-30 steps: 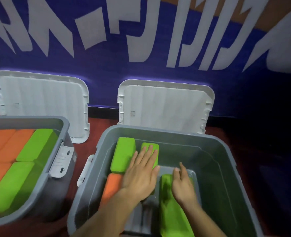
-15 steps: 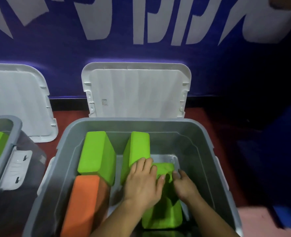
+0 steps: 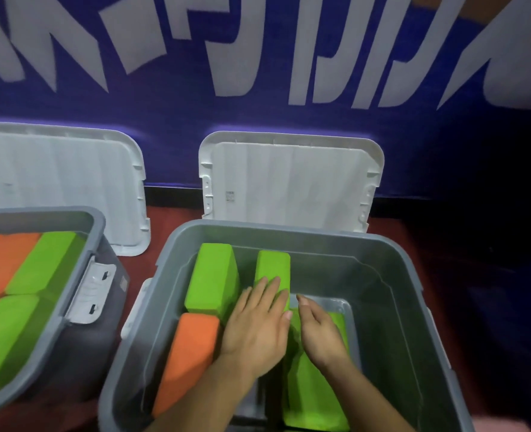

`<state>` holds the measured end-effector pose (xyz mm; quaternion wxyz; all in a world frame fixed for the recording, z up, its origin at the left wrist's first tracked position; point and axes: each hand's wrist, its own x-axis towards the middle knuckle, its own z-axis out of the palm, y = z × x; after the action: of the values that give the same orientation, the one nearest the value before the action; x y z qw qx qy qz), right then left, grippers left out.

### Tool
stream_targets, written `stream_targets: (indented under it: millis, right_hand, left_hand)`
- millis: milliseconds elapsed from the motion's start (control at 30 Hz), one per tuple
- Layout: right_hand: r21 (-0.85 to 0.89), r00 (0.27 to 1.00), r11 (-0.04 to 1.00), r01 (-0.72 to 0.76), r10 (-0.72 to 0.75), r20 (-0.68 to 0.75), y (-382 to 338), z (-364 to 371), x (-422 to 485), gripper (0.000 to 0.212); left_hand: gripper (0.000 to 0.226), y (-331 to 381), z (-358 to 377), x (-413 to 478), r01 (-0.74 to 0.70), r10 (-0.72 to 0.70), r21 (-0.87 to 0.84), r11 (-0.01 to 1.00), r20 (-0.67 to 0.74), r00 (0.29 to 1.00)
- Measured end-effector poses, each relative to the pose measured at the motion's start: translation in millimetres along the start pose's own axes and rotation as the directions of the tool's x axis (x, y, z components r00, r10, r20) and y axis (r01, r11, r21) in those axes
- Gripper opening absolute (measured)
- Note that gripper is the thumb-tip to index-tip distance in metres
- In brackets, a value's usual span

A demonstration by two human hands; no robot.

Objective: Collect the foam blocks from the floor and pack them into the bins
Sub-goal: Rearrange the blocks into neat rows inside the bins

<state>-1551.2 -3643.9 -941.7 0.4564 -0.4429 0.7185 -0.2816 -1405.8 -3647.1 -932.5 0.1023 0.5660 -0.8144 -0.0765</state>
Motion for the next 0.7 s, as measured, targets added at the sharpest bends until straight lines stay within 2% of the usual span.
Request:
stream_targets:
  millis: [100,167,267,433,567,600,700]
  right_hand:
    - [0.068,0.999,0.998,0.005,-0.007,0.032,0,0,-2,0.034]
    - [0.098,0.998,0.995,-0.022,0.016,0.060,1,5,-3,0.049]
    - [0.144,0.988,0.988,-0.056,0.033,0.152,1,17,-1,0.058]
    - [0.108,0.980,0.992,0.066,-0.085,0.182,-19,27,-6,0.052]
    - [0.086,0.976,0.991,0.105,-0.120,0.184,-17,44,8,0.054]
    - [0.075,0.970,0.991,0.107,-0.121,0.210,-10,51,12,0.058]
    - [0.074,0.965,0.994,0.084,-0.100,0.243,-1,62,15,0.061]
  left_hand:
    - [0.063,-3,-1,-2,0.075,-0.066,-0.112,0.991,0.078,0.995]
    - [0.060,-4,-1,-3,0.171,-0.129,-0.223,0.960,0.192,0.973]
    - [0.058,-5,-7,-4,0.269,-0.204,-0.305,0.913,0.229,0.952]
    - [0.053,-12,-19,0,0.286,-0.241,-0.309,0.907,0.176,0.954]
    - [0.053,-34,-26,2,0.276,-0.246,-0.273,0.922,0.139,0.959]
    - [0.057,-39,-25,-1,0.291,-0.262,-0.213,0.933,0.154,0.953]
    - [0.088,-43,-23,-10,0.271,-0.259,-0.069,0.960,0.142,0.955]
